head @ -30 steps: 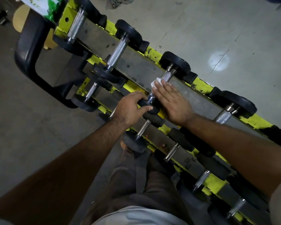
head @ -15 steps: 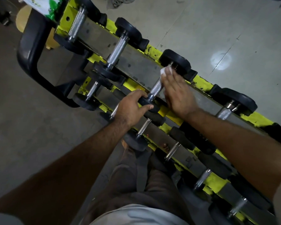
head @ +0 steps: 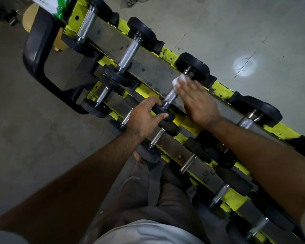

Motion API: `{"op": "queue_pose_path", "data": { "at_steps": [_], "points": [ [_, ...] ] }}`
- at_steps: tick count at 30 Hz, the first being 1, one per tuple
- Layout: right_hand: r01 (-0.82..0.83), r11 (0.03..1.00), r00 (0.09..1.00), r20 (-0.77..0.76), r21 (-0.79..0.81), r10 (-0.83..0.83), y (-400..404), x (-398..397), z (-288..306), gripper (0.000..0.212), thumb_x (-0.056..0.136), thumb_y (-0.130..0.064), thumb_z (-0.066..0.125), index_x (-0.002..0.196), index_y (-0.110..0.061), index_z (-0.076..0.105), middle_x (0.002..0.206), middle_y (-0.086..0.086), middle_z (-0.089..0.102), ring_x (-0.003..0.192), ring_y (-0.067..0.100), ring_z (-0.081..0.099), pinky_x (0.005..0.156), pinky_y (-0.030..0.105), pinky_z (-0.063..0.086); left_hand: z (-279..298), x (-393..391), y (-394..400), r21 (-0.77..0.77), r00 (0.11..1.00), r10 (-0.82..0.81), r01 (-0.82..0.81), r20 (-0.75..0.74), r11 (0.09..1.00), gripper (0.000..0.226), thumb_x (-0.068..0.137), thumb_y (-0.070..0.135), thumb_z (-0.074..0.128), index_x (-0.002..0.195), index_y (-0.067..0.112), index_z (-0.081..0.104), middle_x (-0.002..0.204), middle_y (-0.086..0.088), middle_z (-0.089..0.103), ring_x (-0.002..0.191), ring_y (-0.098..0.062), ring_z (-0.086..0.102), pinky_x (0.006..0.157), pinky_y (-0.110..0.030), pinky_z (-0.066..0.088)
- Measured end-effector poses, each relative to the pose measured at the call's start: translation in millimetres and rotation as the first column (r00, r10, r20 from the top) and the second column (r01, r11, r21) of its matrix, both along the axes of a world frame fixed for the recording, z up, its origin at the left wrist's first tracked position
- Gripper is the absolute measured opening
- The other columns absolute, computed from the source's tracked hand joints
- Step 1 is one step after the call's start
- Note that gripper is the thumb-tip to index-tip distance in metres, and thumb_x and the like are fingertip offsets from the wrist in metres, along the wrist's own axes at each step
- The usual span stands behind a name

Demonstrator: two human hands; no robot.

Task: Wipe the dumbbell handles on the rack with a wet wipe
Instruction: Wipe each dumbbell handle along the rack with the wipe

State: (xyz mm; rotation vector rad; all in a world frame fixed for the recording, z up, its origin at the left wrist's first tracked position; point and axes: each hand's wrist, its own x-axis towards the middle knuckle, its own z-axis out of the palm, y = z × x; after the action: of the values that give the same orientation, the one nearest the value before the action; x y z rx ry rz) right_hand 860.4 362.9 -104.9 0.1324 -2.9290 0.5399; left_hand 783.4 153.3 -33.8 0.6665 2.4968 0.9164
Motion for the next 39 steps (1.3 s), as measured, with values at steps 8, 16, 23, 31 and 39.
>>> {"op": "queue_pose_path", "data": {
  "at_steps": [8, 16, 23, 31, 39],
  "points": [
    [-0.061, 0.997, 0.998, -0.009, -0.048, 0.060, -3, 2, 6, 0.049, 0.107, -0.020, 0.030, 0.152, -0.003, 0.039, 0.160, 0.017, 0.033, 0.150, 0.032, 0.029, 0.119, 0.052, 0.029, 5, 6, 6, -0.096, 0.996, -0.036, 0.028, -0.076, 0.995, 0.036, 0.075, 0.034, 0.082, 0.100, 0.017, 0.062, 0.099, 0.007, 0.061, 0.089, -0.015, 0.056, 0.076, -0.029, 0.044],
    [-0.227, 0.974, 0.974, -0.005, 0.007, 0.227, -11, 12, 3, 0.053, 0.100, -0.009, 0.040, 0.153, -0.003, 0.037, 0.159, 0.019, 0.033, 0.150, 0.033, 0.027, 0.124, 0.044, 0.020, 7, 10, 7, -0.105, 0.997, -0.016, 0.008, -0.076, 0.994, 0.035, 0.076, 0.036, 0.081, 0.099, 0.019, 0.062, 0.101, 0.007, 0.061, 0.088, -0.014, 0.057, 0.075, -0.028, 0.045],
    [-0.175, 0.985, 0.983, 0.048, 0.002, 0.175, -21, 8, 10, 0.054, 0.102, -0.018, 0.040, 0.154, -0.004, 0.035, 0.161, 0.017, 0.030, 0.151, 0.032, 0.025, 0.124, 0.045, 0.018, 6, 12, 5, -0.078, 0.996, -0.035, 0.028, -0.081, 0.997, 0.034, 0.078, 0.035, 0.079, 0.100, 0.019, 0.059, 0.103, 0.007, 0.059, 0.085, -0.011, 0.054, 0.073, -0.028, 0.044],
    [-0.108, 0.994, 0.992, 0.064, 0.012, 0.107, -33, 10, 17, 0.058, 0.096, -0.012, 0.043, 0.153, -0.002, 0.036, 0.159, 0.019, 0.033, 0.150, 0.033, 0.028, 0.124, 0.048, 0.020, 6, -8, -4, -0.060, 0.985, -0.161, 0.157, -0.062, 0.986, 0.022, 0.091, 0.028, 0.063, 0.111, 0.020, 0.063, 0.108, 0.006, 0.060, 0.094, -0.011, 0.057, 0.082, -0.031, 0.051],
    [0.046, 0.996, 0.987, 0.150, 0.076, -0.057, -40, 2, 24, 0.058, 0.100, -0.016, 0.044, 0.155, -0.007, 0.033, 0.162, 0.014, 0.030, 0.152, 0.030, 0.024, 0.124, 0.048, 0.021, 1, -38, -7, -0.104, 0.957, -0.287, 0.290, 0.045, 0.951, 0.029, 0.089, 0.040, 0.068, 0.109, 0.019, 0.066, 0.107, 0.004, 0.060, 0.095, -0.013, 0.058, 0.084, -0.031, 0.050]
  ]
}}
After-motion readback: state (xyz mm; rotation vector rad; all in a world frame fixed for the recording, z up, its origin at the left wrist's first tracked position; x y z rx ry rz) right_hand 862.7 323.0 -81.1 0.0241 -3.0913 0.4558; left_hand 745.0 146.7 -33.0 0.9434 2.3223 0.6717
